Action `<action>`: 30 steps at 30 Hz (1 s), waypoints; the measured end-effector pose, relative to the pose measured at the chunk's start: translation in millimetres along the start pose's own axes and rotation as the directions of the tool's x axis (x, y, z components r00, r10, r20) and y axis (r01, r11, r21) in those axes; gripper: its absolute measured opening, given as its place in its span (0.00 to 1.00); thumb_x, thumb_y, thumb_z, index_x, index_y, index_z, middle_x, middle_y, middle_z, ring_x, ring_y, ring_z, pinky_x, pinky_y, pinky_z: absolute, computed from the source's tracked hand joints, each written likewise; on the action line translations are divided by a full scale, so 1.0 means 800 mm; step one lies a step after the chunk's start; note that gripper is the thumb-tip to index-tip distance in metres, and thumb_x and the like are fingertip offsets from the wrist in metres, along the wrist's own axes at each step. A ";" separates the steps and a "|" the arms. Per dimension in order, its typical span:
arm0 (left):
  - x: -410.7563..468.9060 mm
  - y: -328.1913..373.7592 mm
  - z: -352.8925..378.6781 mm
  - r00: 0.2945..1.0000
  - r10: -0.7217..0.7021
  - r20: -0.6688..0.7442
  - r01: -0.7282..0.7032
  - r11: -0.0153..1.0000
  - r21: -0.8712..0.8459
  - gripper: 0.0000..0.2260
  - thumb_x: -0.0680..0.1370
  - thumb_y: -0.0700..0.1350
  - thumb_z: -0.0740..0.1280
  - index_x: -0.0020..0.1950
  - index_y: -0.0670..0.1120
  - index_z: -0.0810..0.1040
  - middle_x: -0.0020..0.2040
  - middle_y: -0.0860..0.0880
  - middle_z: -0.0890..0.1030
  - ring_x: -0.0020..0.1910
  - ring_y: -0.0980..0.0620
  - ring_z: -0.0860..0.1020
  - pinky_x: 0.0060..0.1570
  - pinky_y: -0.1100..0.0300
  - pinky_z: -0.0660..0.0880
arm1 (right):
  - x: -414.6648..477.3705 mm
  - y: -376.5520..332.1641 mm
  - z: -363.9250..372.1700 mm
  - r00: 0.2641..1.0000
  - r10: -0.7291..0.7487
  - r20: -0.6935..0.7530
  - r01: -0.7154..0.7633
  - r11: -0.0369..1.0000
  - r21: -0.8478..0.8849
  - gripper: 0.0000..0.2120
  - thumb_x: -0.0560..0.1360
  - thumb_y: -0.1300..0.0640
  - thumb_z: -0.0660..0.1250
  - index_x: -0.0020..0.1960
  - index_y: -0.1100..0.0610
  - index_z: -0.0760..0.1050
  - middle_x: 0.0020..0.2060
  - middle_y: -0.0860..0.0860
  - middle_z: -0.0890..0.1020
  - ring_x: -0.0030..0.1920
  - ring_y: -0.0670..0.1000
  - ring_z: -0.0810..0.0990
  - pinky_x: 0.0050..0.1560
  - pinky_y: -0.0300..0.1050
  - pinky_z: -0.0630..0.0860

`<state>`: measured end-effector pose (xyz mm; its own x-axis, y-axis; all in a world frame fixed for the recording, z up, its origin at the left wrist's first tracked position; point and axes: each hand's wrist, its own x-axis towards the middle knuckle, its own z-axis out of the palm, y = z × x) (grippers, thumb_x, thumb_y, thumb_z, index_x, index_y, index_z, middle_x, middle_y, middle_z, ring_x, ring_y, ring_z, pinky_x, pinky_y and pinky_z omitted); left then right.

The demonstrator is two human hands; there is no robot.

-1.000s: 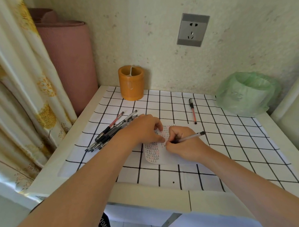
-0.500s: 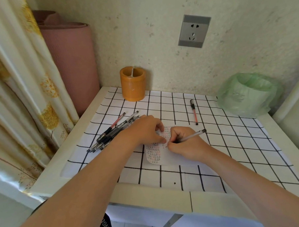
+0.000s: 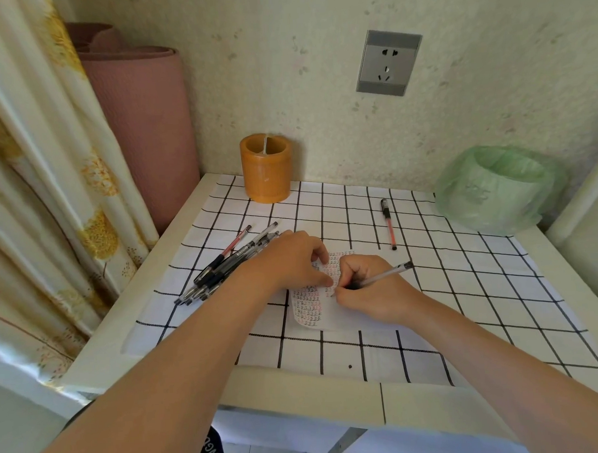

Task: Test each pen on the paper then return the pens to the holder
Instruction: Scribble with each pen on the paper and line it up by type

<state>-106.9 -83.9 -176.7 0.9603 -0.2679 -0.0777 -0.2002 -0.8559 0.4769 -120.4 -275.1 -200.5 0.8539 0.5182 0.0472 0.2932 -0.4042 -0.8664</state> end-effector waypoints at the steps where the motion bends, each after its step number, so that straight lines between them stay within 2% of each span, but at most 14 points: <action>1: 0.000 0.000 0.000 1.000 0.001 -0.001 -0.001 1.000 0.002 0.19 0.67 0.59 0.77 0.55 0.56 0.80 0.49 0.56 0.76 0.55 0.53 0.72 0.55 0.54 0.74 | 0.000 0.000 0.000 1.000 -0.001 -0.004 0.001 1.000 0.002 0.08 0.69 0.69 0.70 0.36 0.61 0.73 0.30 0.49 0.77 0.30 0.44 0.72 0.30 0.38 0.68; 9: -0.001 0.001 0.000 1.000 0.003 -0.005 -0.003 1.000 0.003 0.18 0.68 0.58 0.77 0.55 0.55 0.80 0.49 0.56 0.77 0.55 0.53 0.72 0.52 0.57 0.73 | -0.001 -0.005 0.000 1.000 0.007 -0.004 -0.007 1.000 0.003 0.08 0.68 0.70 0.69 0.35 0.63 0.71 0.30 0.50 0.74 0.30 0.45 0.70 0.29 0.39 0.66; 12: -0.005 0.004 -0.005 1.000 0.029 0.009 -0.029 0.999 0.029 0.18 0.70 0.58 0.76 0.57 0.54 0.80 0.50 0.55 0.77 0.53 0.55 0.72 0.50 0.58 0.72 | 0.000 -0.008 -0.005 0.992 0.102 -0.078 -0.087 0.981 0.171 0.07 0.70 0.71 0.67 0.37 0.63 0.71 0.27 0.51 0.73 0.27 0.46 0.69 0.26 0.38 0.64; 15: -0.013 0.005 -0.014 0.999 0.031 0.041 -0.031 0.999 0.016 0.16 0.74 0.55 0.73 0.60 0.53 0.80 0.53 0.55 0.77 0.49 0.58 0.73 0.46 0.64 0.69 | -0.002 -0.010 -0.012 0.977 0.167 -0.136 -0.112 0.933 0.343 0.05 0.74 0.70 0.67 0.42 0.62 0.73 0.28 0.57 0.75 0.27 0.50 0.70 0.25 0.40 0.65; 17: -0.020 0.005 -0.019 0.999 0.029 0.023 -0.030 0.996 0.080 0.17 0.74 0.53 0.73 0.62 0.53 0.79 0.55 0.55 0.78 0.54 0.56 0.74 0.51 0.64 0.67 | -0.003 -0.010 -0.013 0.970 0.167 -0.178 -0.086 0.917 0.390 0.06 0.75 0.70 0.67 0.44 0.61 0.78 0.29 0.59 0.75 0.28 0.53 0.71 0.26 0.42 0.67; 19: -0.027 0.005 -0.023 0.999 0.021 -0.049 -0.011 0.982 0.190 0.17 0.74 0.52 0.73 0.62 0.54 0.79 0.57 0.56 0.78 0.59 0.54 0.72 0.56 0.61 0.64 | -0.004 -0.010 -0.015 0.958 0.176 -0.226 -0.076 0.917 0.392 0.10 0.77 0.69 0.66 0.45 0.57 0.82 0.33 0.61 0.77 0.30 0.55 0.74 0.27 0.44 0.69; 21: -0.032 0.006 -0.025 0.994 -0.004 -0.105 0.028 0.972 0.233 0.16 0.75 0.52 0.72 0.62 0.55 0.80 0.58 0.55 0.78 0.61 0.53 0.72 0.59 0.59 0.64 | -0.008 -0.010 -0.017 0.952 0.189 -0.241 -0.082 0.916 0.392 0.14 0.79 0.68 0.61 0.49 0.55 0.83 0.39 0.59 0.81 0.33 0.55 0.77 0.28 0.45 0.73; 23: -0.033 0.005 -0.024 0.994 -0.023 -0.104 0.047 0.971 0.235 0.16 0.73 0.53 0.74 0.60 0.57 0.81 0.56 0.55 0.78 0.60 0.53 0.72 0.58 0.58 0.66 | -0.011 -0.012 -0.019 0.953 0.207 -0.223 -0.092 0.895 0.437 0.16 0.81 0.69 0.58 0.56 0.56 0.82 0.42 0.58 0.82 0.34 0.56 0.79 0.28 0.47 0.76; 26: -0.033 0.009 -0.021 0.994 -0.047 -0.096 0.069 0.969 0.239 0.11 0.73 0.54 0.74 0.55 0.59 0.83 0.54 0.55 0.77 0.57 0.53 0.71 0.53 0.59 0.65 | -0.013 -0.020 -0.024 0.957 0.234 -0.168 -0.102 0.821 0.561 0.18 0.81 0.71 0.56 0.62 0.59 0.79 0.44 0.59 0.82 0.34 0.58 0.79 0.30 0.50 0.79; 28: -0.032 0.011 -0.020 0.993 -0.042 -0.107 0.067 0.969 0.239 0.09 0.74 0.53 0.73 0.54 0.58 0.83 0.52 0.56 0.76 0.56 0.54 0.71 0.53 0.59 0.65 | -0.014 -0.026 -0.029 0.953 0.278 -0.121 -0.119 0.710 0.694 0.18 0.80 0.70 0.55 0.62 0.61 0.79 0.44 0.60 0.81 0.31 0.60 0.80 0.29 0.49 0.78; 30: -0.031 0.014 -0.021 0.991 -0.023 -0.129 0.048 0.980 0.191 0.08 0.76 0.51 0.72 0.54 0.56 0.81 0.50 0.58 0.75 0.54 0.55 0.73 0.52 0.60 0.66 | -0.015 -0.027 -0.034 0.956 0.276 -0.097 -0.116 0.663 0.739 0.17 0.81 0.69 0.54 0.61 0.61 0.79 0.45 0.60 0.81 0.31 0.61 0.80 0.28 0.49 0.78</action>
<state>-129.7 -79.1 -154.5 0.9817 -0.1886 0.0254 -0.1876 -0.9365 0.2964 -125.1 -293.1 -168.7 0.9393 0.3108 -0.1452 -0.2223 0.2294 -0.9476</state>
